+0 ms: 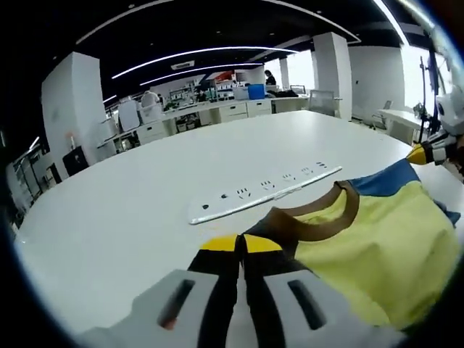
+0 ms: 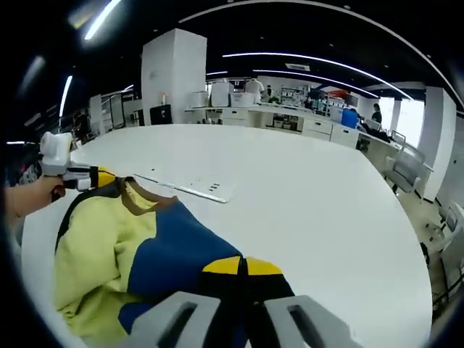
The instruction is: Fold the garment on the visible template until the final outline fits inside the template.
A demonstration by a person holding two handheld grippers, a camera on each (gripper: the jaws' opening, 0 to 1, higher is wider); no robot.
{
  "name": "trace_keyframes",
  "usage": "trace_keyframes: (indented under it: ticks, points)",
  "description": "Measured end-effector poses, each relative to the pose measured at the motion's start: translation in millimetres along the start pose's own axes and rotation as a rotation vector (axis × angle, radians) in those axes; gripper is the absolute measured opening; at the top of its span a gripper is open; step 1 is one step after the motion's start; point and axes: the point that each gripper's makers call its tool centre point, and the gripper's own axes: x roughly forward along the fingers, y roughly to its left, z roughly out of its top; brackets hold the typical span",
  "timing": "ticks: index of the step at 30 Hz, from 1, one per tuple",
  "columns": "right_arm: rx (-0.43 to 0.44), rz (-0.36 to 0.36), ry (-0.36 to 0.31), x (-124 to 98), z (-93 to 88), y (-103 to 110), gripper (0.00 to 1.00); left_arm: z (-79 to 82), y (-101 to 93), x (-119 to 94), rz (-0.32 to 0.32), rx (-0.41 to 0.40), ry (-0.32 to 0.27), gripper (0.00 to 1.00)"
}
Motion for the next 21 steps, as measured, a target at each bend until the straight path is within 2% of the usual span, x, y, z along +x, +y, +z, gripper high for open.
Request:
trace_keyframes:
  ticks: [4, 7, 12, 14, 16, 19, 21]
  points:
    - [0.009, -0.003, 0.016, 8.0, -5.1, 2.3, 0.00, -4.4, 1.1, 3.0, 0.005, -0.024, 0.011, 0.00]
    - [0.070, 0.014, 0.019, 12.8, -9.1, 4.8, 0.00, -4.6, 0.7, 4.3, 0.001, -0.052, 0.010, 0.00]
    - [0.074, 0.002, 0.023, 14.6, -13.7, 5.3, 0.00, -5.3, 0.2, -0.5, -0.003, -0.042, 0.024, 0.00]
    - [0.080, 0.002, 0.030, 14.0, -14.9, 6.1, 0.00, -1.8, -0.7, -4.8, -0.014, -0.065, 0.009, 0.02]
    - [0.087, 0.007, 0.039, 12.5, -16.0, 8.1, 0.00, 1.6, -4.1, -8.4, -0.033, -0.137, -0.006, 0.08]
    - [0.116, 0.013, 0.044, 6.1, -15.8, 10.8, 0.14, 2.9, -4.1, -15.3, -0.043, -0.127, -0.013, 0.17]
    - [0.132, 0.019, 0.044, 1.2, -15.3, 12.8, 0.25, 3.4, -4.3, -21.1, -0.049, -0.148, -0.017, 0.24]
